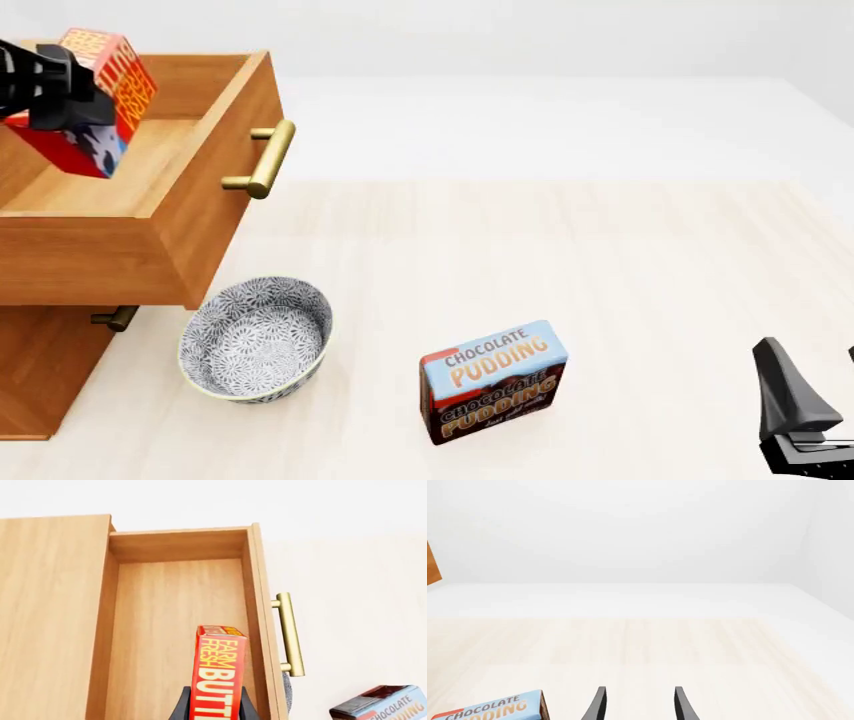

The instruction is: Put the butter at the back in the top drawer of the cabinet and close it.

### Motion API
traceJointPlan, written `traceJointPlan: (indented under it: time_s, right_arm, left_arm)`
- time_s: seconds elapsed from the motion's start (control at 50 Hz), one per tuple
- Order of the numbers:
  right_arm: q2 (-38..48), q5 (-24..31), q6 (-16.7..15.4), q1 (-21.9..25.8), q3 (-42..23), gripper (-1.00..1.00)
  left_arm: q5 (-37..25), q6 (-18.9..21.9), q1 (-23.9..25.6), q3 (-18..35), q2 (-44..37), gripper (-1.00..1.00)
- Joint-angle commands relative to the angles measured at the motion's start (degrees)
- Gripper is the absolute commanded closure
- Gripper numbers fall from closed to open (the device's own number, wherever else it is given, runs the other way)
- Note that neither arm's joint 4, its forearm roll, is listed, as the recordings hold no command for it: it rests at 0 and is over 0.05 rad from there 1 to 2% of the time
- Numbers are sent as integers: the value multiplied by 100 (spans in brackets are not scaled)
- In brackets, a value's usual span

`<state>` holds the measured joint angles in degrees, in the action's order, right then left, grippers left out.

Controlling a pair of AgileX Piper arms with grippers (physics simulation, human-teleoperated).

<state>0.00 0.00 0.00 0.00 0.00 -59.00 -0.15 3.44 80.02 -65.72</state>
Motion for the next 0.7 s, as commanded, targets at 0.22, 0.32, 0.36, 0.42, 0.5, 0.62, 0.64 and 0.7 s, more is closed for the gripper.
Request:
traceJointPlan:
  time_s: [0.22,0.32,0.36,0.42,0.5,0.62,0.64,0.7]
  right_arm:
    - [0,0,0,0,0,-100]
    - [0,0,0,0,0,-100]
    - [0,0,0,0,0,-100]
    - [0,0,0,0,0,-100]
    - [0,0,0,0,0,-100]
    - [0,0,0,0,0,-100]
    - [0,0,0,0,0,-100]
    - [0,0,0,0,0,-100]
  left_arm:
    - [312,-86,-20,-177,-164,100]
    - [373,-104,-60,-226,-195,100]
    - [384,-113,-62,-237,-202,100]
    - [396,-161,-52,-245,-223,100]
    - [399,-226,-40,-232,-239,100]
    - [404,-215,-80,-274,-212,100]
    - [403,-221,-80,-277,-211,100]
    - [388,-251,-93,-273,-201,100]
